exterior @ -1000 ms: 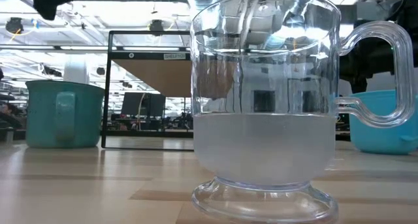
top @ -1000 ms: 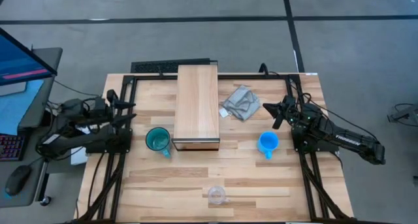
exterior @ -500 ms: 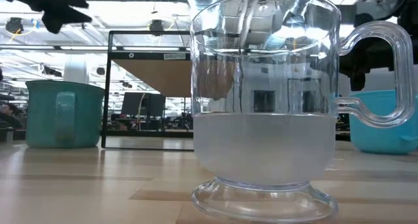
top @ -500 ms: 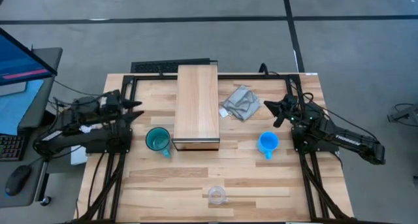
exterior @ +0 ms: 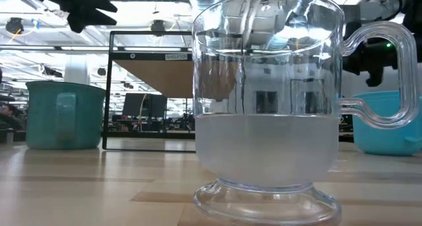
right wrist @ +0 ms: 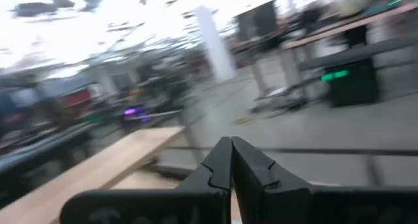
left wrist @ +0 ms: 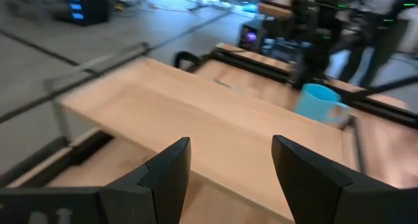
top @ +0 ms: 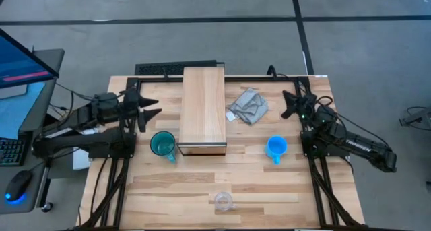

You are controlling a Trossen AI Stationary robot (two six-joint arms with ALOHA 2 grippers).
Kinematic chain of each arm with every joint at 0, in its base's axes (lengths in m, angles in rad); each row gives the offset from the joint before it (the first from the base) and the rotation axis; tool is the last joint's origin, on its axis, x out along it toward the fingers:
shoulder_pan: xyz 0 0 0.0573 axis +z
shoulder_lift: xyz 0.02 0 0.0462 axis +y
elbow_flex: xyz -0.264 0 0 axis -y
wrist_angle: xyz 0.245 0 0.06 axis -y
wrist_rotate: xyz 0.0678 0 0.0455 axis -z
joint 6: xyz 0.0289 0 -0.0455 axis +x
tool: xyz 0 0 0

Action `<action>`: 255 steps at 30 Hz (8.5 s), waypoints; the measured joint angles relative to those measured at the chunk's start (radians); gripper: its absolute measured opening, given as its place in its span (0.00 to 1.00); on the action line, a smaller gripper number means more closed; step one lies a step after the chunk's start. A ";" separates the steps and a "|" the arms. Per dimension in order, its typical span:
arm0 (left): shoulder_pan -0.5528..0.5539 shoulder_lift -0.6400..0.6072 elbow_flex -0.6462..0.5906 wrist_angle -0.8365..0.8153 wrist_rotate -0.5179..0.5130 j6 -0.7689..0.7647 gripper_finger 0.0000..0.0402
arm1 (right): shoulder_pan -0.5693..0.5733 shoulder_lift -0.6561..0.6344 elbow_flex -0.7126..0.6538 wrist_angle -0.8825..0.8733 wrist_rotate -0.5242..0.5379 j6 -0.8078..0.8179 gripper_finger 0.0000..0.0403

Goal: Stack small to large cups/mugs on shelf
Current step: Put the green mug on the shelf

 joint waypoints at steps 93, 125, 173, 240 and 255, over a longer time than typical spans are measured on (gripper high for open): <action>0.041 0.562 0.025 -0.546 0.291 0.018 0.38 | -0.294 0.006 0.001 -0.138 -0.016 0.233 0.08; 0.044 0.692 0.059 -0.505 0.253 -0.162 0.02 | -0.294 0.006 0.001 -0.138 -0.016 0.232 0.08; 0.182 1.175 1.315 -0.816 0.108 -0.395 0.02 | -0.294 0.006 0.001 -0.140 -0.041 0.240 0.08; 0.317 1.638 1.632 -1.053 0.115 -0.838 0.02 | -0.293 0.006 0.001 -0.141 -0.045 0.153 0.08; 0.318 1.656 1.632 -1.044 0.140 -0.812 0.17 | -0.294 0.006 0.001 -0.141 -0.045 0.151 0.08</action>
